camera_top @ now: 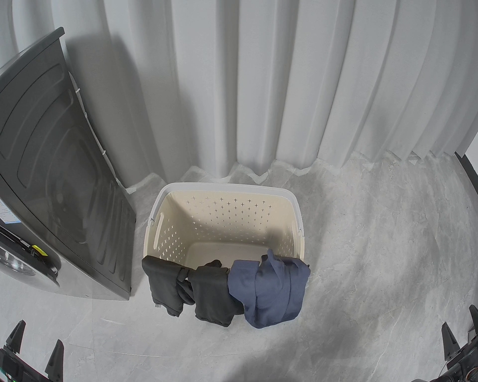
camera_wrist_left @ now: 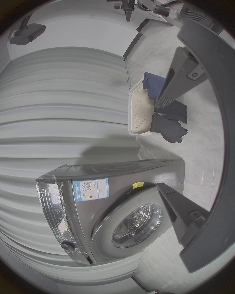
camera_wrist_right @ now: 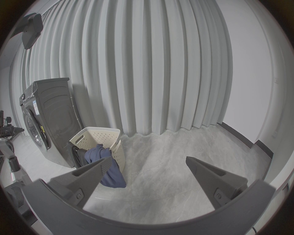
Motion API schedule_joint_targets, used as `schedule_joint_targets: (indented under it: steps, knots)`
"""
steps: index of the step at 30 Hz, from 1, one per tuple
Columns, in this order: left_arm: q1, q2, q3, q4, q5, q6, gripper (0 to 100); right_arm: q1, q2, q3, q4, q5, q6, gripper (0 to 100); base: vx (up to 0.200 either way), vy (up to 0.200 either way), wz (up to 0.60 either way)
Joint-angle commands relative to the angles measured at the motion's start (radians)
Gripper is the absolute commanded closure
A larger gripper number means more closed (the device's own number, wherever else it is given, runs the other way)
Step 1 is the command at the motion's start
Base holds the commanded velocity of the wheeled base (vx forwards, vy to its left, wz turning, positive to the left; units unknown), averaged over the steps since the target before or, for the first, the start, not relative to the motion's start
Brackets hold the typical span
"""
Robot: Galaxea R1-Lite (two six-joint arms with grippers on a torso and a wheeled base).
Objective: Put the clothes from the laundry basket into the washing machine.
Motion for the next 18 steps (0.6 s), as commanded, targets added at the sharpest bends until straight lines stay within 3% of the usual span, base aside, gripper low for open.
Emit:
schedule_joint_targets:
  steps: [1,4,18]
  knots:
    - [0.001,-0.015,0.018,0.000,0.000,0.000,0,0.000,-0.016,0.018,0.000,0.000,0.000,0,0.000,0.000,0.00]
    - [0.001,-0.015,0.018,0.000,0.000,0.000,0,0.000,-0.016,0.018,0.000,0.000,0.000,0,0.000,0.000,0.00]
    - [0.001,-0.015,0.018,0.000,0.000,-0.003,0,0.000,-0.016,0.018,0.000,0.000,0.000,0,0.200,0.000,0.00]
